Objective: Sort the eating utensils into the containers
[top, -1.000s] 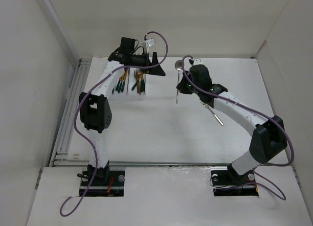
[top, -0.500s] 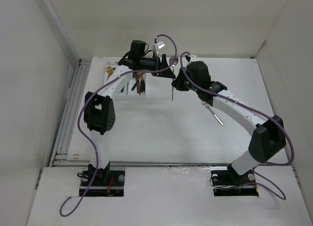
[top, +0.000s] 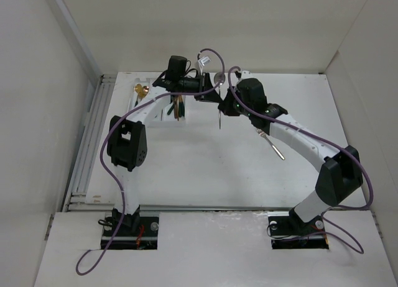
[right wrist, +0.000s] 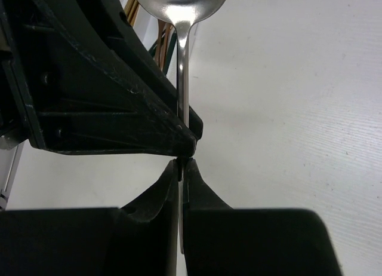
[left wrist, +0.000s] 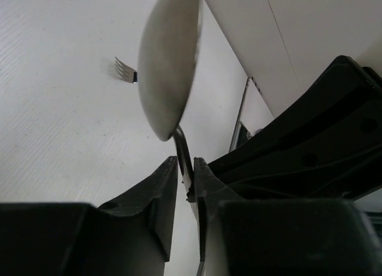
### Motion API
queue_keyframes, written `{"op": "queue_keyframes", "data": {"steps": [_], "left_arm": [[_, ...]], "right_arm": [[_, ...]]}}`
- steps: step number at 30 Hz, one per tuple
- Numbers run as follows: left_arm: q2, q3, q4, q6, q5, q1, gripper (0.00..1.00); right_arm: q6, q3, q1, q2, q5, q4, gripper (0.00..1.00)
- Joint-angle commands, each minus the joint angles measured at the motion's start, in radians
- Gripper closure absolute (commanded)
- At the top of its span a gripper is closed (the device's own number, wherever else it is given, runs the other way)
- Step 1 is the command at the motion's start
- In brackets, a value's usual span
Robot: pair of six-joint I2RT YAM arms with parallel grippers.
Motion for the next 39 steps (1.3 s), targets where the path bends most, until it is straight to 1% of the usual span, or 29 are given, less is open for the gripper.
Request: {"op": "queue_keyframes", "data": {"steps": [1,2,3,6,9,10,12,13,14,15,16,17,18,19,20,23,24,26,27,29,30,31,34,37,39], "left_arm": [[-0.049,-0.025,0.089,-0.037,-0.02,0.003,0.88],[-0.049,-0.035,0.089,-0.048,-0.011,0.003,0.92],[-0.049,-0.035,0.089,-0.048,-0.011,0.003,1.0],[-0.049,-0.045,0.107,-0.068,-0.002,0.003,1.0],[-0.049,-0.065,0.132,-0.093,0.008,0.026,1.0],[-0.049,-0.065,0.132,-0.082,0.008,0.046,1.0],[-0.049,-0.036,0.023,-0.021,-0.038,0.066,1.0],[-0.049,-0.015,-0.04,0.09,-0.135,0.066,1.0],[-0.049,0.01,-0.101,0.147,-0.199,0.078,1.0],[-0.049,0.054,-0.206,0.2,-0.265,0.078,1.0],[-0.049,0.074,-0.25,0.249,-0.329,0.078,1.0],[-0.049,0.092,-0.287,0.29,-0.447,0.087,1.0],[-0.049,0.106,-0.314,0.345,-0.492,0.088,1.0],[-0.049,0.117,-0.348,0.36,-0.532,0.101,1.0],[-0.049,0.117,-0.359,0.36,-0.602,0.113,1.0],[-0.06,0.128,-0.399,0.407,-0.723,0.161,1.0],[-0.06,0.128,-0.41,0.422,-0.817,0.182,1.0],[-0.06,0.184,-0.457,0.471,-0.915,0.201,1.0],[-0.042,0.206,-0.476,0.485,-0.999,0.213,1.0],[-0.023,0.252,-0.517,0.496,-1.055,0.255,1.0],[-0.014,0.252,-0.517,0.51,-1.08,0.27,1.0],[-0.002,0.264,-0.526,0.51,-1.133,0.3,1.0],[0.007,0.274,-0.526,0.524,-1.221,0.336,1.0],[0.047,0.32,-0.516,0.551,-1.221,0.365,1.0],[0.108,0.367,-0.525,0.552,-1.19,0.379,1.0]], "right_arm": [[0.008,0.056,0.027,-0.018,-0.029,0.098,1.0],[0.008,0.056,0.027,-0.018,-0.029,0.098,1.0],[0.017,0.056,0.027,-0.018,-0.029,0.098,1.0],[0.017,0.056,0.027,-0.018,-0.029,0.098,1.0],[0.017,0.056,0.027,-0.007,-0.042,0.098,1.0],[0.017,0.056,0.027,0.003,-0.074,0.098,0.96],[0.003,0.078,0.027,0.016,-0.113,0.098,0.8],[0.003,0.079,0.027,0.029,-0.131,0.098,0.71],[-0.006,0.089,0.027,0.03,-0.157,0.098,0.57],[-0.006,0.1,0.018,0.045,-0.168,0.098,0.53],[-0.006,0.1,0.018,0.06,-0.177,0.098,0.49],[-0.006,0.114,0.018,0.06,-0.193,0.098,0.44],[-0.006,0.129,0.018,0.074,-0.193,0.098,0.43],[-0.006,0.138,0.009,0.088,-0.202,0.098,0.43],[-0.006,0.147,0.009,0.088,-0.202,0.098,0.42],[-0.015,0.186,-0.002,0.112,-0.223,0.098,0.42],[-0.015,0.186,-0.012,0.123,-0.223,0.098,0.41],[-0.026,0.213,-0.013,0.134,-0.234,0.098,0.41],[-0.037,0.214,-0.022,0.145,-0.234,0.098,0.41],[-0.037,0.226,-0.032,0.16,-0.256,0.098,0.41],[-0.046,0.226,-0.032,0.178,-0.256,0.098,0.41],[-0.046,0.239,-0.042,0.188,-0.286,0.098,0.41],[-0.046,0.267,-0.063,0.223,-0.321,0.098,0.41],[-0.046,0.295,-0.063,0.25,-0.322,0.098,0.41],[-0.046,0.324,-0.074,0.269,-0.331,0.098,0.41]]}}
